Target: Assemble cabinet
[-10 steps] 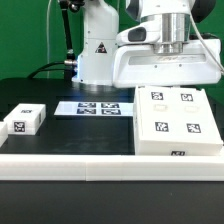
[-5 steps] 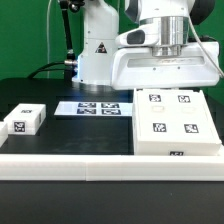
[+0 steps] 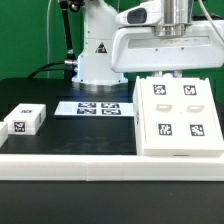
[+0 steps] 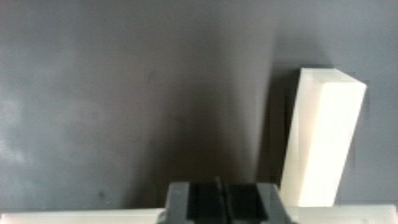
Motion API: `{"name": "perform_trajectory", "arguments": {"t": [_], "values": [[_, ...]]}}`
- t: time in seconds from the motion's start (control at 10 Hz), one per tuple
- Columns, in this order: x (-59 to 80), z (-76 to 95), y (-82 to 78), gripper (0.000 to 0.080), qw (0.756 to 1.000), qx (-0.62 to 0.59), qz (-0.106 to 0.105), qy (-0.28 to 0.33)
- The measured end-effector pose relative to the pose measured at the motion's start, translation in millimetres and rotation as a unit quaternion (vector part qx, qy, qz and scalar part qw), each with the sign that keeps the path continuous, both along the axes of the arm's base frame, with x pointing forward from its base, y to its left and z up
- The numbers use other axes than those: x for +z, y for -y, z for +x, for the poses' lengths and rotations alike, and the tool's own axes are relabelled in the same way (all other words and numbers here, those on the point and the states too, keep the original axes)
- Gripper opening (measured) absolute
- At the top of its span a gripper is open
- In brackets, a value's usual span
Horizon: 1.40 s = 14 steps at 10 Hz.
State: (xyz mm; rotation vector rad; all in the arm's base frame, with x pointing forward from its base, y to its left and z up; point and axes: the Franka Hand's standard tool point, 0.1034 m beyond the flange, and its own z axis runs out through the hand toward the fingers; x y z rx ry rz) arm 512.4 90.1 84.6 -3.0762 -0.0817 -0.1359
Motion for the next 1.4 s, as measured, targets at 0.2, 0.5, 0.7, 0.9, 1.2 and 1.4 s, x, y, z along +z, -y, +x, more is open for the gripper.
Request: {"name": "perform_trajectory", "arguments": {"t": [0.2,0.5,0.7,0.9,1.2,1.4], "values": [[-0.5,-0.2,-0.3,0.0002,1.000,0.000,0.000,0.000],[-0.2,0.2,5.2,0.0002,1.000,0.006,-0.002,0.005],[12.5,6.3,5.4,0.0002,1.000,0.005,0.000,0.003],[25.7,15.0,1.8,0.0002,1.000,0.007,0.004,-0.015],[21.1,10.6,2.6,0.0002,1.000,0.007,0.003,-0.019],[18.7,8.7,5.3,0.0002,1.000,0.012,0.002,-0.019]]}}
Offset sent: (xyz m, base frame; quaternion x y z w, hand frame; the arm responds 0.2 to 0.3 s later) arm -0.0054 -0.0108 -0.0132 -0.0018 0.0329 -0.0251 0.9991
